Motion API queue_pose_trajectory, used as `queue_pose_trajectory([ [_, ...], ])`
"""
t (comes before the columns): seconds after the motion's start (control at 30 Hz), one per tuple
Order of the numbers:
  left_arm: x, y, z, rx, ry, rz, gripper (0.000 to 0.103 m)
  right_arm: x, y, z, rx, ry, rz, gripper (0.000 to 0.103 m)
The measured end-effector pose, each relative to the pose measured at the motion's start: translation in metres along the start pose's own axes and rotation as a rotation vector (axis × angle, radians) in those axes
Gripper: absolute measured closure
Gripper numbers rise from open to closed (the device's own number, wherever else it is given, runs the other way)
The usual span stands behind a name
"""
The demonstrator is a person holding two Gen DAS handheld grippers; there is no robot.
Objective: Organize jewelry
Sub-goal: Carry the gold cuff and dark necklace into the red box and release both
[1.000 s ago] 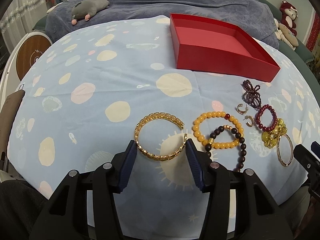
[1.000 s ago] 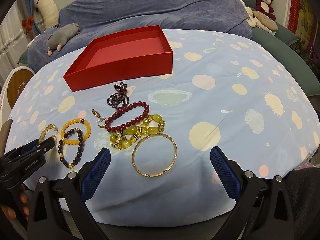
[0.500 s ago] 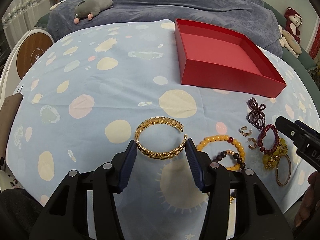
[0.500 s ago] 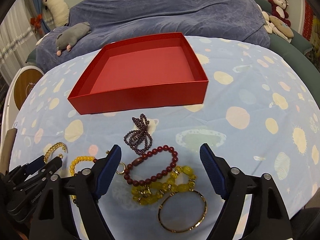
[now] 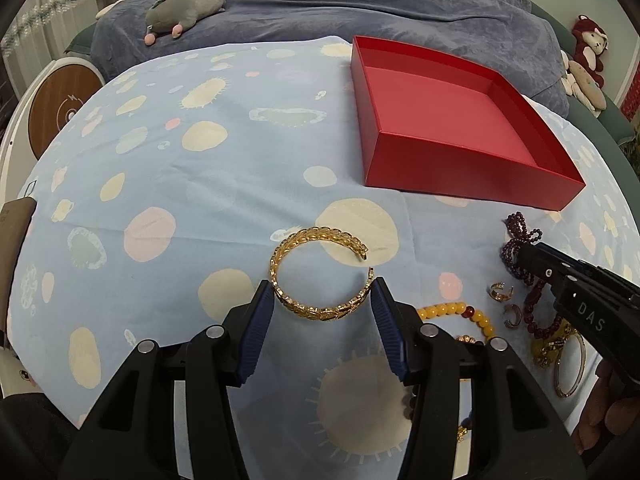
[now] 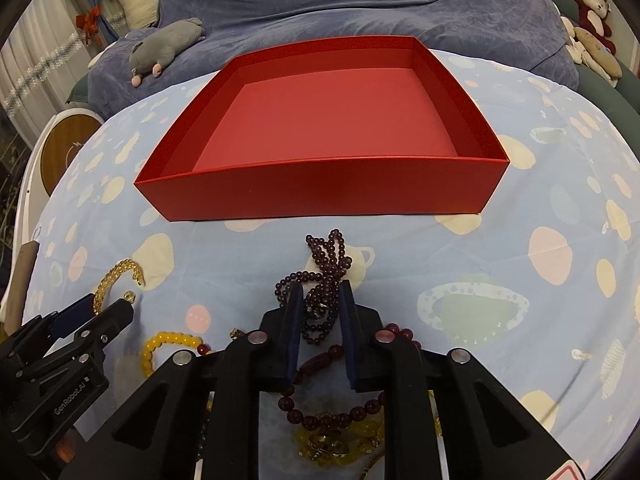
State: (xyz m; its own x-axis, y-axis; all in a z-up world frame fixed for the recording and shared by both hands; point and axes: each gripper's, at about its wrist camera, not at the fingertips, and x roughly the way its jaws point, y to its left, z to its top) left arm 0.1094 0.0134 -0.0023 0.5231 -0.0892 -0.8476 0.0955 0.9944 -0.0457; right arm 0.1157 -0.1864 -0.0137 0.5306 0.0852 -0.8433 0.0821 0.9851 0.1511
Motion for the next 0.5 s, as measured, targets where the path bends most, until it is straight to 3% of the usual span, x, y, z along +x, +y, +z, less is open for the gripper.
queue_pose_trajectory([
  [0.37,-0.018,-0.007,0.006,0.010,-0.014,-0.030,0.060,-0.041,-0.014,-0.002,0.059,-0.046,0.047,0.098],
  [0.43,-0.023,-0.009,0.008,0.015,-0.025,-0.045,0.067,-0.050,-0.018,0.000,0.061,-0.053,0.050,0.098],
  [0.5,-0.024,-0.009,0.010,0.020,-0.015,-0.066,0.088,-0.057,-0.019,0.000,0.060,-0.065,0.051,0.098],
])
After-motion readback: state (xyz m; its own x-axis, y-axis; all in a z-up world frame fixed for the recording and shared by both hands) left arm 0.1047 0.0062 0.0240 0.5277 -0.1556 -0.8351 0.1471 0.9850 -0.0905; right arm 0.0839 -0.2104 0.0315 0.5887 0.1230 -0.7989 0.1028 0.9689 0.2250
